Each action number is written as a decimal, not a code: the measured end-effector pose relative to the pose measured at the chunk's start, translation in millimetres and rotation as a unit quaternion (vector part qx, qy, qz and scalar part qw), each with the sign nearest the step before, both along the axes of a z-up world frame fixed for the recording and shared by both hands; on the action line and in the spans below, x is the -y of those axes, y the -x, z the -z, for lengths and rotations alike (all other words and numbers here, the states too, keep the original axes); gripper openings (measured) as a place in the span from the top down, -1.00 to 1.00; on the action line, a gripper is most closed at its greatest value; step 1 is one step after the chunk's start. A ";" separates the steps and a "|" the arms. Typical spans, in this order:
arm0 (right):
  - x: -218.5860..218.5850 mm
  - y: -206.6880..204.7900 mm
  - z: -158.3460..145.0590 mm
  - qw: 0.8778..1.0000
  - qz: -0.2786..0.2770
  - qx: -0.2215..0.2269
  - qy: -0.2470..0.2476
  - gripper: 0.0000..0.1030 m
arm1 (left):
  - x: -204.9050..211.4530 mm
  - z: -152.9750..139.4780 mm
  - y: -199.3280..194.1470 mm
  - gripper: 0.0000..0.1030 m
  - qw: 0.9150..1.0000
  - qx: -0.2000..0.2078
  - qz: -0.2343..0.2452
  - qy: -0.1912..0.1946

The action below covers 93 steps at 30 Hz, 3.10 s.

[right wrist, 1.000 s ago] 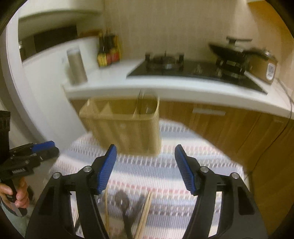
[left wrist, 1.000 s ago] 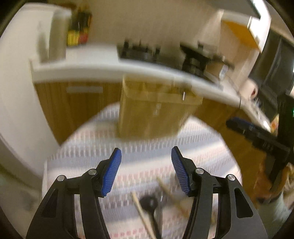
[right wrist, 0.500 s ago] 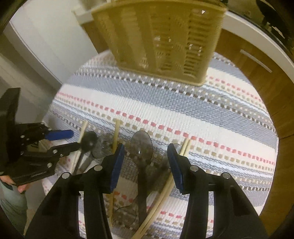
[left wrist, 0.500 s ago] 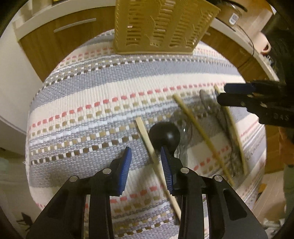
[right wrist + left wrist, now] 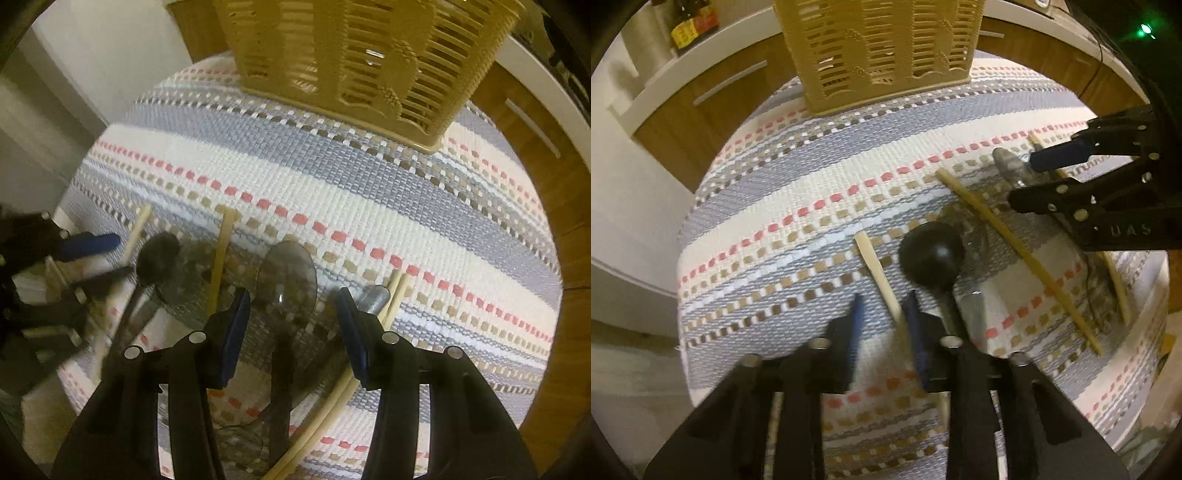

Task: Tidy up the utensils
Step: 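Grasp another wooden chopstick with the left tool while the right tool grasps a metal spoon, then carry the chopstick over the basket with the left tool while the right tool carries the spoon, then open the left tool over the basket while the right tool releases the metal spoon into it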

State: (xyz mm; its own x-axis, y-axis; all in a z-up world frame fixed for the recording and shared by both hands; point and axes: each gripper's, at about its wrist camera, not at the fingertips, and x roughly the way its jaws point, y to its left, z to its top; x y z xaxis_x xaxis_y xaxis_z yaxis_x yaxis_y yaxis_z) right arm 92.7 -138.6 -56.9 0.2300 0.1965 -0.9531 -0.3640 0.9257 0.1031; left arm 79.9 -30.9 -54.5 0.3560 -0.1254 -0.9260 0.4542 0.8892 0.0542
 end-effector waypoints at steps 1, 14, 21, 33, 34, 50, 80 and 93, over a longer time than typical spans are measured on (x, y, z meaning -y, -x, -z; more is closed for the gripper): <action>-1.8 1.6 0.5 1.000 -0.003 0.001 0.005 0.12 | -1.7 0.2 -0.5 0.88 1.000 0.001 -0.002 -0.003; -22.8 -14.0 3.9 0.999 -0.012 -0.021 0.039 0.44 | 0.0 -3.5 -20.5 0.83 0.998 -0.046 0.016 -0.029; -29.0 -16.0 -5.0 1.000 -0.008 0.004 0.015 0.45 | 13.1 -7.4 -17.7 0.92 0.999 -0.026 0.020 -0.018; 18.2 3.9 -102.5 0.972 0.017 0.195 -0.129 0.45 | -9.5 -134.7 -18.5 0.93 0.965 0.173 -0.013 0.198; 21.9 5.7 -108.3 0.968 0.020 0.208 -0.138 0.45 | -9.9 -143.9 -18.3 0.93 0.960 0.185 -0.016 0.209; 61.5 -29.7 -228.6 0.868 0.103 0.451 -0.179 0.45 | -6.2 -245.5 -61.7 0.92 0.841 0.427 -0.035 0.330; 51.2 -79.6 -147.5 0.872 0.135 0.439 -0.173 -0.15 | -9.0 -170.2 -122.3 0.40 0.863 0.398 -0.065 0.305; 70.0 -17.4 -168.3 0.912 0.128 0.357 -0.158 -0.15 | -40.2 -205.5 -52.2 0.18 0.895 0.301 -0.051 0.326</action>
State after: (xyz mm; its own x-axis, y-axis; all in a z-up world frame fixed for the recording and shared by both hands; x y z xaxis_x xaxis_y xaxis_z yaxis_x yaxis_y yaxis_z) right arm 110.1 -208.6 111.4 0.8469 0.2874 -0.4473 -0.2184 0.9551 0.2002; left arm 132.0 9.3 151.1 0.8054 -0.5084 -0.3047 0.4325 0.8556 -0.2844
